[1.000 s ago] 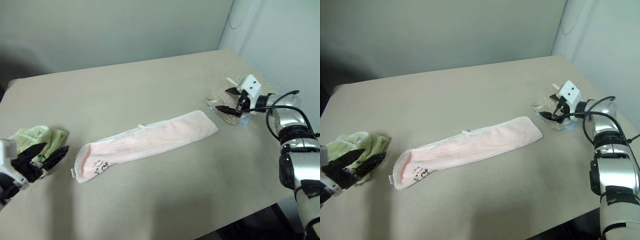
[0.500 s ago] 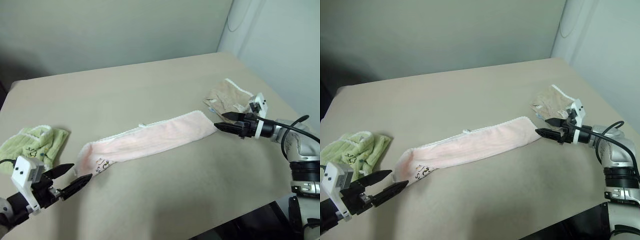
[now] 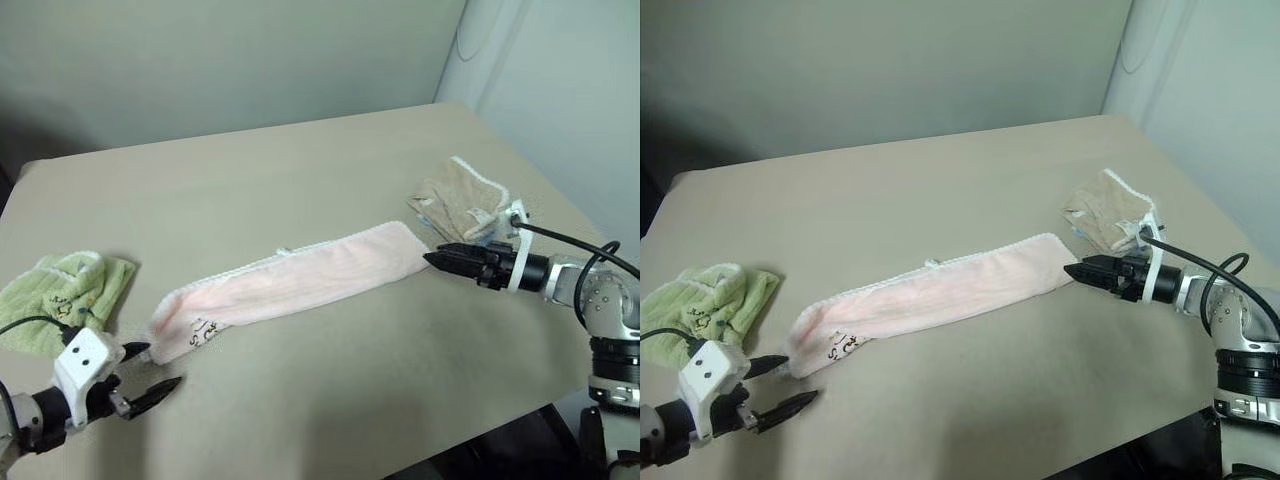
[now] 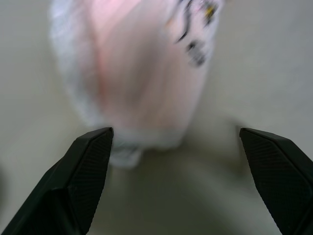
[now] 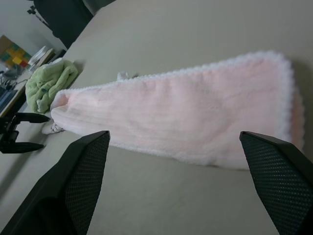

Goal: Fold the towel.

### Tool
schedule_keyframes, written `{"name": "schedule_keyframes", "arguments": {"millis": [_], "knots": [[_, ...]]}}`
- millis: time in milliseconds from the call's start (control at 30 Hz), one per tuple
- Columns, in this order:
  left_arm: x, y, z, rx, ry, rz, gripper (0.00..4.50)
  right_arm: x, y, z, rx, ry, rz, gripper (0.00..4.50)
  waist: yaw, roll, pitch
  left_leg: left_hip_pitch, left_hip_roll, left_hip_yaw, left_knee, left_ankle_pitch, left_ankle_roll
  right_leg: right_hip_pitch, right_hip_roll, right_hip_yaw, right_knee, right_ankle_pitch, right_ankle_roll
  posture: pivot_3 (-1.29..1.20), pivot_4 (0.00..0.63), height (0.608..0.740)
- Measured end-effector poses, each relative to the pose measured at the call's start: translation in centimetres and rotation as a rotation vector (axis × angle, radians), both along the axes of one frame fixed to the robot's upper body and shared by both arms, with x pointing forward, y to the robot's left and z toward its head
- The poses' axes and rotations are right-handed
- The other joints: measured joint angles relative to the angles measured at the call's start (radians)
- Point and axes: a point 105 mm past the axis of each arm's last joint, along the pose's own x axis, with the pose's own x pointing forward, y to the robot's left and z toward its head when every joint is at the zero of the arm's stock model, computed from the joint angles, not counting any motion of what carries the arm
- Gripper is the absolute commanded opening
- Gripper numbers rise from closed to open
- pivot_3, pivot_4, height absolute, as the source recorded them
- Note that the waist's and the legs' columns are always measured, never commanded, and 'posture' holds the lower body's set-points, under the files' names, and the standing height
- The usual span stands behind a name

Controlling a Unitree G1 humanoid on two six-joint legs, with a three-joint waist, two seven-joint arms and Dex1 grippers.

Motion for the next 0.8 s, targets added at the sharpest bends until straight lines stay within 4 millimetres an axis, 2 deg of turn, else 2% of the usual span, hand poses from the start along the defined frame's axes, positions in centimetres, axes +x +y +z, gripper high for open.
{"name": "schedule_keyframes", "arguments": {"millis": [133, 267, 333, 533, 667, 800], "knots": [[0.5, 0.0, 0.2, 0.025, -0.043, -0.019, 4.50, -0.1, 0.1, -0.8, 0.000, 0.042, -0.027, 4.49, 0.000, 0.000, 0.000, 0.000, 0.000, 0.000, 0.000, 0.000, 0.001, 0.000, 0.000, 0.000, 0.000, 0.000, 0.000, 0.00, 0.150, 0.740], [0.2, -0.6, 0.8, -0.121, -0.043, 0.023, 4.50, 0.1, 0.4, -1.4, 0.036, 0.088, -0.069, 4.49, -0.001, -0.001, 0.000, -0.002, 0.000, 0.000, 0.001, 0.000, 0.001, -0.001, 0.000, 0.000, 0.000, 0.001, 0.000, 0.00, 0.150, 0.740], [-0.2, -0.8, 1.7, -0.153, -0.051, 0.018, 4.50, 0.3, 0.4, -1.4, 0.061, 0.108, -0.090, 4.49, -0.001, -0.001, -0.001, -0.003, 0.000, 0.000, 0.001, -0.001, 0.001, -0.002, 0.000, 0.000, 0.000, 0.001, 0.000, 0.00, 0.150, 0.740], [0.7, 1.0, 4.9, -0.184, -0.187, 0.114, 4.50, 0.8, -0.9, -1.3, 0.128, 0.193, -0.181, 4.49, 0.003, -0.001, 0.000, -0.003, 0.000, 0.000, 0.001, -0.001, 0.001, -0.003, 0.000, 0.000, 0.001, 0.001, 0.001, 0.00, 0.150, 0.740], [1.7, -0.3, 6.9, -0.276, -0.275, 0.107, 4.50, 0.7, -1.3, -1.7, 0.157, 0.276, -0.211, 4.49, 0.004, -0.001, -0.001, -0.003, 0.000, 0.000, 0.002, -0.001, 0.001, -0.002, 0.000, 0.000, 0.000, 0.002, 0.002, 0.00, 0.150, 0.740], [1.8, -1.3, 6.9, -0.291, -0.275, 0.083, 4.50, 0.9, -1.6, -2.7, 0.171, 0.346, -0.256, 4.49, 0.003, -0.001, -0.001, -0.003, 0.000, 0.000, 0.001, -0.001, 0.001, -0.003, 0.000, 0.000, 0.000, 0.002, 0.002, 0.00, 0.150, 0.740]]}}
